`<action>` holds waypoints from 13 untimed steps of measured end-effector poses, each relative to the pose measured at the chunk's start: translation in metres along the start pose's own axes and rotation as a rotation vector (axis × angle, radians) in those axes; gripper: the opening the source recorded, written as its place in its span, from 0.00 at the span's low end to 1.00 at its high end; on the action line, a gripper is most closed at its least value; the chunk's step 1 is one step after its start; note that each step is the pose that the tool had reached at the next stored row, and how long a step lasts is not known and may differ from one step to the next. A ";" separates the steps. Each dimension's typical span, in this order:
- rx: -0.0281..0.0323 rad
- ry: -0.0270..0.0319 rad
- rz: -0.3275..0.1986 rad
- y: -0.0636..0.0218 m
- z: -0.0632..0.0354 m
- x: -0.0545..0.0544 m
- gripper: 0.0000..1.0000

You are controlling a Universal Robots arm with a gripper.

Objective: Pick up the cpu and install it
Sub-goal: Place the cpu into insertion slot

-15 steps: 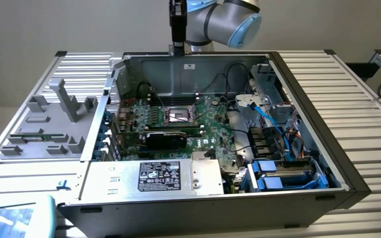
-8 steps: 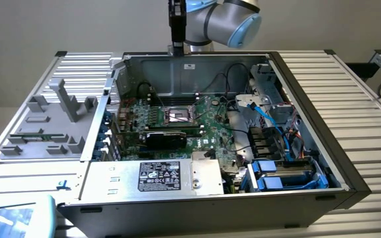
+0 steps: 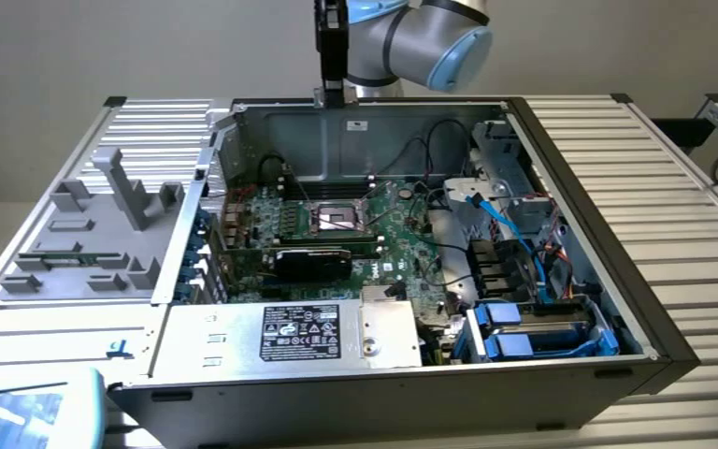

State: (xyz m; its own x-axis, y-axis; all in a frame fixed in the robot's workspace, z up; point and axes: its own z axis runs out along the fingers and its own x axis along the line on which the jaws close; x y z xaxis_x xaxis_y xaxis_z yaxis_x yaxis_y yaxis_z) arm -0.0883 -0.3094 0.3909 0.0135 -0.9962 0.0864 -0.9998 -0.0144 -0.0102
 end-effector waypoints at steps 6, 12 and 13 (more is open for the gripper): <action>-0.0042 -0.0054 -0.006 0.0002 0.0067 -0.001 0.55; -0.0200 -0.0119 -0.011 0.0003 0.0140 0.000 0.55; -0.0202 -0.0124 -0.011 0.0004 0.0159 -0.001 0.55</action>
State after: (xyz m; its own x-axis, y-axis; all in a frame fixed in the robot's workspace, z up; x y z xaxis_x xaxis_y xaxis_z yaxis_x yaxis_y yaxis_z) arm -0.0885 -0.3102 0.3750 0.0245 -0.9970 0.0740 -0.9997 -0.0237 0.0108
